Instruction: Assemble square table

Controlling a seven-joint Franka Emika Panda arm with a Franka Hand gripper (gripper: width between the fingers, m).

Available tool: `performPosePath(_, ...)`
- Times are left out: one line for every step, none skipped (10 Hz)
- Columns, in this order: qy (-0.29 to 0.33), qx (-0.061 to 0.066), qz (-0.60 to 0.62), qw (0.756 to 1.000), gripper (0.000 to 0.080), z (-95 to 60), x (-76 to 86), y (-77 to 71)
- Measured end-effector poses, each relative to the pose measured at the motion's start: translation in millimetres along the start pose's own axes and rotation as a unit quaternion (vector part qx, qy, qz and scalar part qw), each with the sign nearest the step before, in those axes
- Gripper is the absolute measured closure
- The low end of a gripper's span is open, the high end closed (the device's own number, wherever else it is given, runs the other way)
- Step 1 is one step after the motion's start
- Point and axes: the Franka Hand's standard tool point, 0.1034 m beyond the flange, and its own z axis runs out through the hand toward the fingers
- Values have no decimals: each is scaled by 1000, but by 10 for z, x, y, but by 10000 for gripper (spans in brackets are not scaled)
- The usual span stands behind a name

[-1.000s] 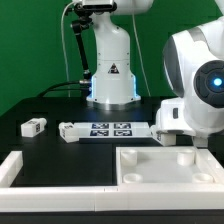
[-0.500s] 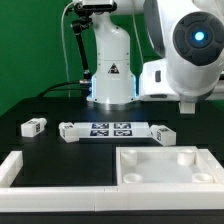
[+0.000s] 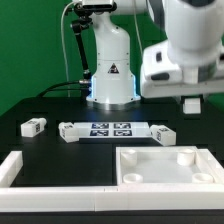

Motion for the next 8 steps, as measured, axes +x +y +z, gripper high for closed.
performPosePath(35, 5, -20, 999, 509, -328, -21, 45)
performPosePath(70, 5, -29, 997, 509, -582, -39, 53)
performPosePath(102, 7, -29, 994, 509, -574, 26, 26)
performPosePath(140, 6, -29, 990, 509, -563, 64, 24)
performPosePath(183, 6, -29, 983, 509, -598, 71, 33)
performPosePath(212, 4, -35, 977, 509, -598, 115, 53)
performPosePath(257, 0, -51, 965, 509, -640, 311, 115)
performPosePath(278, -11, -61, 959, 509, -772, 401, 148)
